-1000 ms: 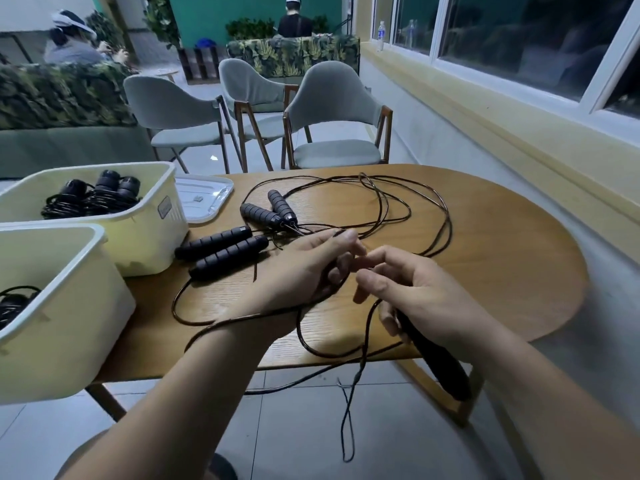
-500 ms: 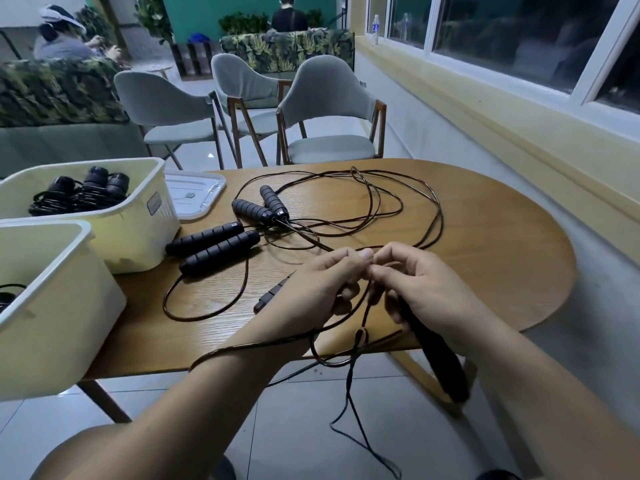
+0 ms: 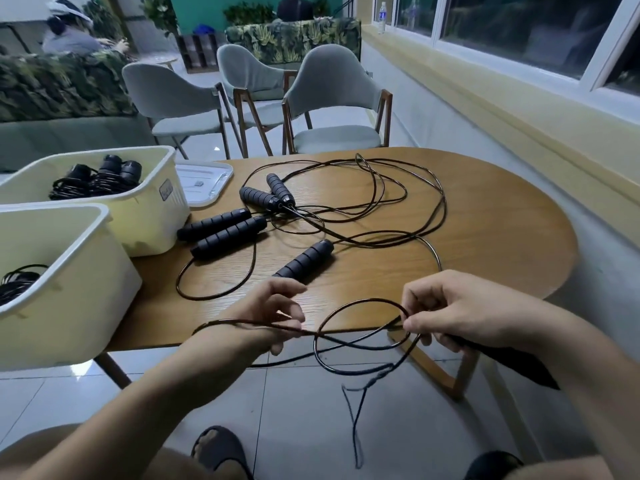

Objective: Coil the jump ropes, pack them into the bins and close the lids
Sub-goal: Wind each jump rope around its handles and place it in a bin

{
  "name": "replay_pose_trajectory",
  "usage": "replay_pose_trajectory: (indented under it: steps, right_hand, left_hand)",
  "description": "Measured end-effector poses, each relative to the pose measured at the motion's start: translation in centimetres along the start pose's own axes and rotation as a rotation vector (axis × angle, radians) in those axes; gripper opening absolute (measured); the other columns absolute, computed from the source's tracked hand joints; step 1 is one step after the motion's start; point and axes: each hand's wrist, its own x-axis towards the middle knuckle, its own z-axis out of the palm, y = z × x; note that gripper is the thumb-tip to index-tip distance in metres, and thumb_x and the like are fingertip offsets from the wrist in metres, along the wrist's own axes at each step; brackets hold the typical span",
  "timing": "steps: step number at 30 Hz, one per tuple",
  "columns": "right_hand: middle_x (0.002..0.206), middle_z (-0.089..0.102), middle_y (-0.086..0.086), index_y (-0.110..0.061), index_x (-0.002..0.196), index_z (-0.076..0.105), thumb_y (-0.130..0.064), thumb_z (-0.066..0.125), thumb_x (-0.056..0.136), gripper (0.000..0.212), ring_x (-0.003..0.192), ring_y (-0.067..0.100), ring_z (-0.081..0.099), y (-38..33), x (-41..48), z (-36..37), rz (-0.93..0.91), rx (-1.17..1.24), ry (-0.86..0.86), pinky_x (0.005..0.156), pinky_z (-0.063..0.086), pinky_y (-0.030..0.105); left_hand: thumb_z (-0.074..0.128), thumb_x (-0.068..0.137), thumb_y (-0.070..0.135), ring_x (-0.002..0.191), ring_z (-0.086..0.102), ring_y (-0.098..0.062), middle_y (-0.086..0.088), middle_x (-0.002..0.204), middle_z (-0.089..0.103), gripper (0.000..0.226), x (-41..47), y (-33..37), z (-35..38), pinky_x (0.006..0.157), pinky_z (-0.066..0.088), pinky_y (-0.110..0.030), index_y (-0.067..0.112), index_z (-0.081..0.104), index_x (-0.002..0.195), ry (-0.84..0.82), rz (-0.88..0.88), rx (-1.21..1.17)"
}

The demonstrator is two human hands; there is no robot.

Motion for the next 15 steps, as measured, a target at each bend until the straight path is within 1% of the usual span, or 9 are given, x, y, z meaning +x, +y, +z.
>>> replay_pose_trajectory:
  steps: [1,2,4,5,7,9,10,12,15]
  right_hand:
    - [0.077,0.074,0.005,-0.016,0.090,0.072,-0.016,0.072,0.102,0.012,0.057,0.020,0.058,0.0,0.0,0.1,0.011,-0.015,-0.012,0.051,0.046,0.035]
    - [0.078,0.074,0.005,-0.016,0.090,0.072,-0.017,0.072,0.102,0.011,0.058,0.020,0.059,-0.1,-0.1,0.1,0.021,-0.030,-0.024,0.051,0.046,0.035]
    - [0.081,0.075,0.007,-0.018,0.091,0.072,-0.019,0.072,0.102,0.011,0.059,0.019,0.060,0.0,0.0,0.3,0.044,-0.060,-0.040,0.051,0.047,0.034]
    - [0.082,0.075,0.009,-0.018,0.091,0.072,-0.019,0.072,0.102,0.011,0.060,0.018,0.060,0.1,0.0,0.3,0.051,-0.075,-0.040,0.051,0.047,0.033]
    - [0.084,0.076,0.012,-0.019,0.090,0.073,-0.020,0.072,0.102,0.011,0.060,0.019,0.061,0.4,0.0,0.3,0.061,-0.091,-0.023,0.050,0.047,0.032]
    - [0.085,0.076,0.014,-0.019,0.092,0.074,-0.020,0.073,0.102,0.010,0.061,0.019,0.062,0.6,0.1,0.1,0.070,-0.091,0.002,0.049,0.046,0.031]
    - [0.085,0.076,0.014,-0.018,0.092,0.074,-0.020,0.073,0.102,0.010,0.061,0.019,0.061,0.7,0.1,0.0,0.072,-0.089,0.014,0.049,0.046,0.031]
    - [0.085,0.076,0.014,-0.017,0.092,0.074,-0.019,0.073,0.102,0.010,0.061,0.019,0.061,0.9,0.0,-0.3,0.077,-0.094,0.037,0.049,0.046,0.030]
    - [0.083,0.076,0.009,-0.017,0.092,0.073,-0.020,0.072,0.102,0.010,0.060,0.018,0.062,1.2,-0.1,-0.7,0.084,-0.114,0.051,0.050,0.047,0.031]
  left_hand:
    - [0.076,0.089,-0.002,0.097,0.062,-0.023,-0.010,0.109,0.066,0.050,-0.8,-0.2,-0.5,0.075,0.047,-0.035,0.023,0.066,0.132,-0.010,0.007,-0.077]
    - [0.079,0.082,-0.004,0.105,0.065,-0.024,-0.012,0.114,0.066,0.056,-1.6,-0.2,-0.8,0.081,0.047,-0.037,0.018,0.067,0.132,-0.014,0.006,-0.179]
    - [0.091,0.067,0.004,0.121,0.066,-0.025,-0.011,0.120,0.067,0.062,-2.7,-0.3,-1.3,0.089,0.048,-0.037,0.015,0.072,0.124,-0.011,-0.026,-0.431]
    - [0.093,0.063,0.008,0.125,0.065,-0.026,-0.011,0.121,0.067,0.060,-3.2,-0.2,-1.7,0.091,0.049,-0.037,0.014,0.073,0.119,-0.017,-0.036,-0.547]
    - [0.089,0.069,0.011,0.128,0.063,-0.026,-0.009,0.119,0.065,0.045,-4.2,0.0,-2.4,0.095,0.052,-0.037,0.012,0.071,0.110,-0.038,-0.060,-0.704]
    - [0.087,0.075,0.014,0.122,0.066,-0.025,-0.007,0.113,0.064,0.032,-4.9,0.2,-3.1,0.095,0.055,-0.036,0.013,0.069,0.102,0.009,-0.106,-0.777]
    - [0.086,0.077,0.017,0.119,0.068,-0.025,-0.007,0.111,0.064,0.028,-5.2,0.2,-3.3,0.094,0.055,-0.036,0.014,0.068,0.099,0.060,-0.135,-0.794]
    - [0.078,0.084,0.024,0.111,0.071,-0.024,-0.006,0.104,0.065,0.019,-5.5,0.3,-3.6,0.090,0.055,-0.034,0.015,0.065,0.094,0.182,-0.199,-0.811]
    - [0.067,0.091,0.030,0.089,0.074,-0.019,-0.004,0.090,0.065,0.017,-5.7,0.0,-4.2,0.068,0.059,-0.027,0.015,0.061,0.087,0.364,-0.290,-0.850]
